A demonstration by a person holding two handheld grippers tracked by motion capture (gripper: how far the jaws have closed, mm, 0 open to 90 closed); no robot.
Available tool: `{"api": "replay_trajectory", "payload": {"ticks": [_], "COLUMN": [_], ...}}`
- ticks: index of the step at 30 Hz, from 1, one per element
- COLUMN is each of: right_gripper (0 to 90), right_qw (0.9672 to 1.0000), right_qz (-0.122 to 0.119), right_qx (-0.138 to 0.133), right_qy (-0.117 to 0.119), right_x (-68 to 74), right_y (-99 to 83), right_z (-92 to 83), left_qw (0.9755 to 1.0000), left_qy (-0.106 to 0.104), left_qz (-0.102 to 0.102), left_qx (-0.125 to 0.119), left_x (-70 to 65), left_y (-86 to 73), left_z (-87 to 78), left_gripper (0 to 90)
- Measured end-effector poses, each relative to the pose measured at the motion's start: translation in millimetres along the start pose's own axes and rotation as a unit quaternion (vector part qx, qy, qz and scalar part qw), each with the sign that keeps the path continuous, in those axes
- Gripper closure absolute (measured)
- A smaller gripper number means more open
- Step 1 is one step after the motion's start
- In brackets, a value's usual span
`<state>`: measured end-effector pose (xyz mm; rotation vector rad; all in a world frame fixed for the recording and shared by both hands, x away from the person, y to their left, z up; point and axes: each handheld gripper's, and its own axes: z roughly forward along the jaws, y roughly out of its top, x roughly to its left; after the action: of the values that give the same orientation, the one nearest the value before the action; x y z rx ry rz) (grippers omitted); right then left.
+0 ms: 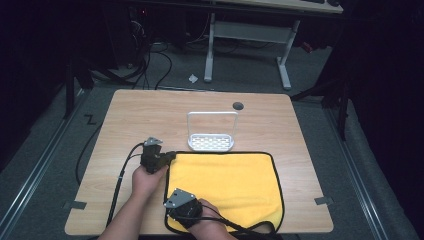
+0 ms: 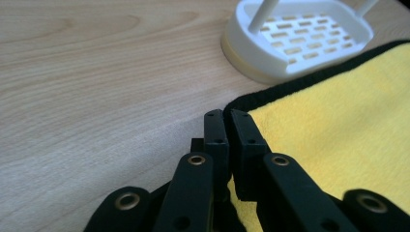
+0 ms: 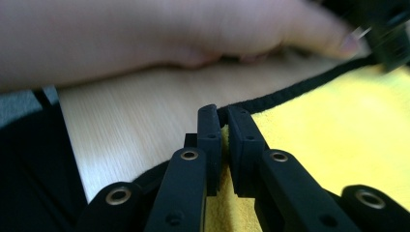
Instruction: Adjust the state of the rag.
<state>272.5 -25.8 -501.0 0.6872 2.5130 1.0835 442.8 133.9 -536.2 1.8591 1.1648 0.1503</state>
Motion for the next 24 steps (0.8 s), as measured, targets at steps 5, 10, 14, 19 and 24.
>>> {"api": "replay_trajectory", "payload": {"ticks": [5, 10, 14, 19, 24], "right_gripper": [85.1, 85.0, 85.0, 84.8, 84.8], "right_qw": [0.9996, 0.9986, 0.9979, 0.9964, 0.9951], "right_qz": [-0.008, -0.020, -0.027, -0.043, -0.050], "right_qx": [-0.027, -0.050, -0.058, -0.068, -0.076], "right_qy": [-0.001, 0.003, 0.013, 0.025, 0.038], "right_x": [2.8, 12.4, 19.8, 32.0, 39.6], "right_y": [13.4, 27.3, 39.4, 57.4, 71.1], "right_z": [-9.8, -9.5, -3.9, 5.1, 15.6], "left_qw": [0.9983, 0.9967, 0.9968, 0.9955, 0.9945], "left_qy": [-0.013, -0.002, 0.019, 0.042, 0.055], "left_qz": [-0.044, -0.054, -0.047, -0.051, -0.056], "left_qx": [-0.035, -0.061, -0.061, -0.068, -0.070], "left_x": [10.5, 21.6, 30.6, 43.8, 54.4], "left_y": [3.1, 10.9, 14.5, 15.6, 16.1], "left_z": [-15.3, -43.6, -65.2, -91.7, -108.1], "left_gripper": [86.8, 86.8, 86.8, 86.8, 86.8]}}
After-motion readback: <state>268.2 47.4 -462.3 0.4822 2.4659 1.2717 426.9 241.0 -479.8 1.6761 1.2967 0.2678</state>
